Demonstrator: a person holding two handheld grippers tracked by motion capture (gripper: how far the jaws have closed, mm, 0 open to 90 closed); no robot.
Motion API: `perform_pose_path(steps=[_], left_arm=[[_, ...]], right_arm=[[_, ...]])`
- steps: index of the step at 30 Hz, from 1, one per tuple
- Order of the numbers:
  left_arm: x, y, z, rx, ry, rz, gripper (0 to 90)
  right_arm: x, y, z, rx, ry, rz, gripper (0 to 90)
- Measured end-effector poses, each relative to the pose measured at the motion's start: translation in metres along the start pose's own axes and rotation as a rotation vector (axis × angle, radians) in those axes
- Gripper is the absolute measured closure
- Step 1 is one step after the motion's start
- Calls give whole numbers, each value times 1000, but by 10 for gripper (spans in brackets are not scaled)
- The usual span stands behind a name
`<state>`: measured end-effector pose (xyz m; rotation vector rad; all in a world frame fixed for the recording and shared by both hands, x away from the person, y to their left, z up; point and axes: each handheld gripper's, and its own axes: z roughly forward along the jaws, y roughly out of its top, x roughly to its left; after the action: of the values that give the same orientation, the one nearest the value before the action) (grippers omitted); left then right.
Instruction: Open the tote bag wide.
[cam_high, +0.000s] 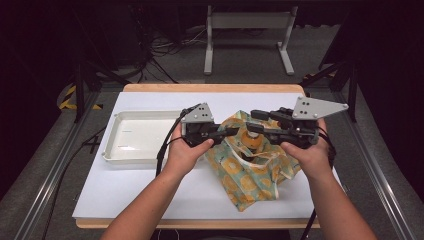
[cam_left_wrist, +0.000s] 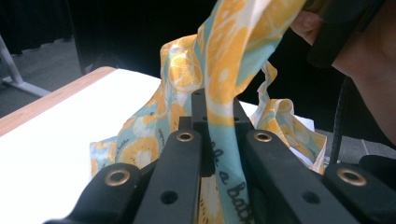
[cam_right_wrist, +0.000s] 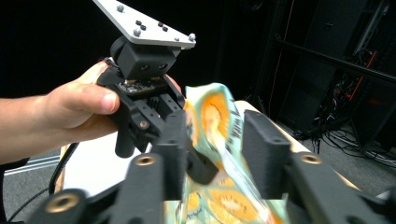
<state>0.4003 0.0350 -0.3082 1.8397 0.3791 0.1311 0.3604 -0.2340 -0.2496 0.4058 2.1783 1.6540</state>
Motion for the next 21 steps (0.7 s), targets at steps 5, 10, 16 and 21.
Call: perform_pose_path(steps=[5,10,16,21], left_arm=[[1,0,-1,2,1,-1,877],[1,-1,-1,3,-1,-2,876],[2,-1,-2,0,-4,-10,876],[2,-2,-2,-1,-10,-9,870]], right_arm=[[-7,-14,-19,9,-50,21,426],[-15,-35,-28,60,-81,71,391],[-22,-52,-30,86,-114,121,301],[-30,-71,-25,140,-158,153,261]])
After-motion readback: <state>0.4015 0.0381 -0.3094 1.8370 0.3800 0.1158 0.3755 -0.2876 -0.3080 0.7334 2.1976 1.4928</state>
